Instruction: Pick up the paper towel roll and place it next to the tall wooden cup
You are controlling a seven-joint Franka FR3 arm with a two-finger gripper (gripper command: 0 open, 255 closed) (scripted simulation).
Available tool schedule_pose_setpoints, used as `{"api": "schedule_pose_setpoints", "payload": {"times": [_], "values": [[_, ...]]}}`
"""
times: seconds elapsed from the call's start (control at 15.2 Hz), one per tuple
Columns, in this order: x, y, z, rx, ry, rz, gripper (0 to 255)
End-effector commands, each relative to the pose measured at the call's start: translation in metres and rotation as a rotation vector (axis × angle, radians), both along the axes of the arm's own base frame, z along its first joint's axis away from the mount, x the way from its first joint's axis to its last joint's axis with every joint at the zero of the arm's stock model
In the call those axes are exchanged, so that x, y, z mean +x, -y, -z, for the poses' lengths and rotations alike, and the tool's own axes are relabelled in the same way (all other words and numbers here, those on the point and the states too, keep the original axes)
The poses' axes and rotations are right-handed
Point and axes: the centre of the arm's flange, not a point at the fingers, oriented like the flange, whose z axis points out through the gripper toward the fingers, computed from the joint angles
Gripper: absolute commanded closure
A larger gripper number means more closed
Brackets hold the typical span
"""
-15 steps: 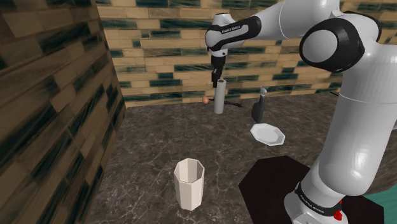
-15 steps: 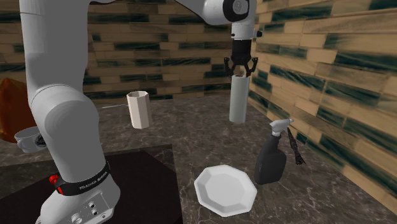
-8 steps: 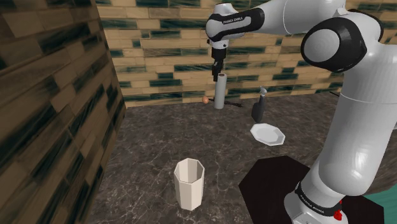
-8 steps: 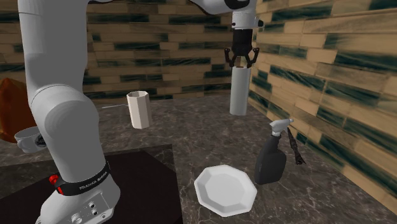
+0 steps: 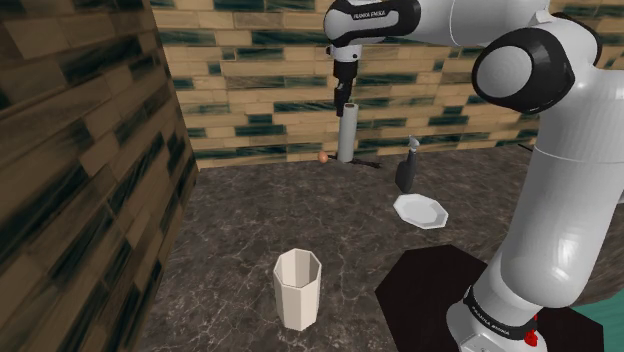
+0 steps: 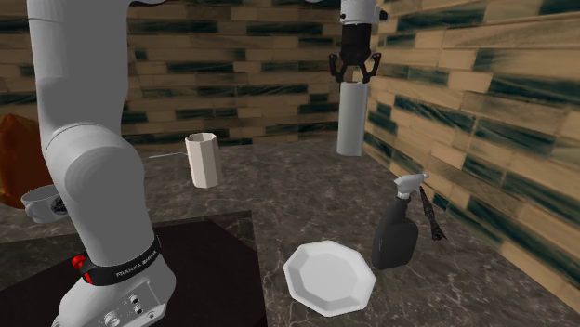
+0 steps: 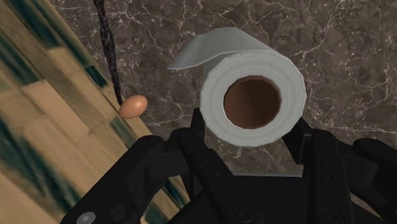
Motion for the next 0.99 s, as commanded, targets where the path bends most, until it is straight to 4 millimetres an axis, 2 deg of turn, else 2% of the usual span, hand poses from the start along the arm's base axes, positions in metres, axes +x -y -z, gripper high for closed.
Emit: {"api": "schedule_pose_setpoints", "payload": {"times": [0.0,0.92], "values": [[0.001,0.0,-0.01,0.0,0.0,0.0,255],[0.001,0.0,-0.084,0.0,0.0,0.0,255]]}}
